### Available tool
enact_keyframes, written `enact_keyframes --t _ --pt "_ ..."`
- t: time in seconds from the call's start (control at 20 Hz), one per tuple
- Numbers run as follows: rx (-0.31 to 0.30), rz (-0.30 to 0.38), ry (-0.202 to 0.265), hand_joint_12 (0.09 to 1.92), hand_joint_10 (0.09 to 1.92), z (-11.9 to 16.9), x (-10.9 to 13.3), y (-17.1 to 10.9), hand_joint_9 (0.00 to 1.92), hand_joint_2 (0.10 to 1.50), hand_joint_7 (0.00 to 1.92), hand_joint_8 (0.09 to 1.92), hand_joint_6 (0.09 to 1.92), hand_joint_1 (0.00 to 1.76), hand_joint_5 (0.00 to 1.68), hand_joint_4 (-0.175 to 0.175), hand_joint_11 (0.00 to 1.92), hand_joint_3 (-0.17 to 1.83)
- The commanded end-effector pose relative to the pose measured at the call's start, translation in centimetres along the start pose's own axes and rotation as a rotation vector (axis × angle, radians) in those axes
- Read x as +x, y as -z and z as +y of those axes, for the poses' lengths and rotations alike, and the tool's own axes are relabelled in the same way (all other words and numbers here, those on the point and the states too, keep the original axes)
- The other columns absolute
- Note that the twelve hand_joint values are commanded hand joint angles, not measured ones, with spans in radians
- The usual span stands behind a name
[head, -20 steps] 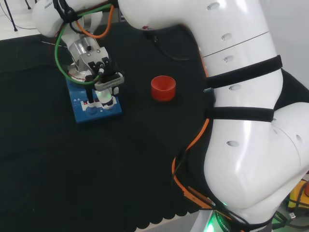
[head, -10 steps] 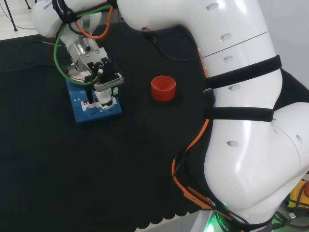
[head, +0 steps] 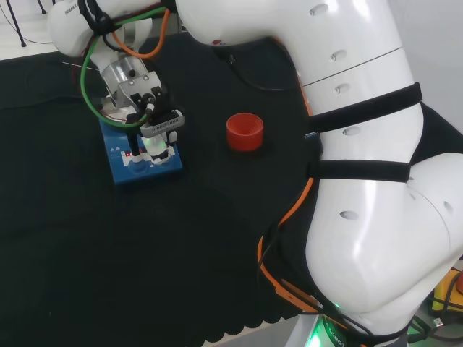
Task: Turn on the heater.
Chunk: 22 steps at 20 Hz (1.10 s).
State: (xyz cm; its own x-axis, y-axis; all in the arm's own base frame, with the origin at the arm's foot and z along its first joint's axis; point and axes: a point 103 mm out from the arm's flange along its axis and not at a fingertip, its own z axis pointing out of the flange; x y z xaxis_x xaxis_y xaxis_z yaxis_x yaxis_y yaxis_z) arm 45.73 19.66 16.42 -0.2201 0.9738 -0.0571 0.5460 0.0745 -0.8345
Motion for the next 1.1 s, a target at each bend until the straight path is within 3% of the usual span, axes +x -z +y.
enact_keyframes --t 0.05,0.7,1.1 --pt "0.001 0.0 0.003 1.5 1.68 0.0 0.4 0.0 1.92 0.47 1.83 1.84 0.14 1.62 0.38 -0.036 1.8 1.37" --pt "-0.001 0.008 0.008 1.5 1.68 0.1 -0.3 -0.1 1.92 0.47 1.83 1.84 0.14 1.62 0.39 -0.036 1.8 1.37" --pt "-0.072 0.027 0.007 1.5 1.68 -4.0 -0.7 3.1 1.92 0.47 1.83 1.83 0.14 1.62 0.4 -0.037 1.8 1.37"
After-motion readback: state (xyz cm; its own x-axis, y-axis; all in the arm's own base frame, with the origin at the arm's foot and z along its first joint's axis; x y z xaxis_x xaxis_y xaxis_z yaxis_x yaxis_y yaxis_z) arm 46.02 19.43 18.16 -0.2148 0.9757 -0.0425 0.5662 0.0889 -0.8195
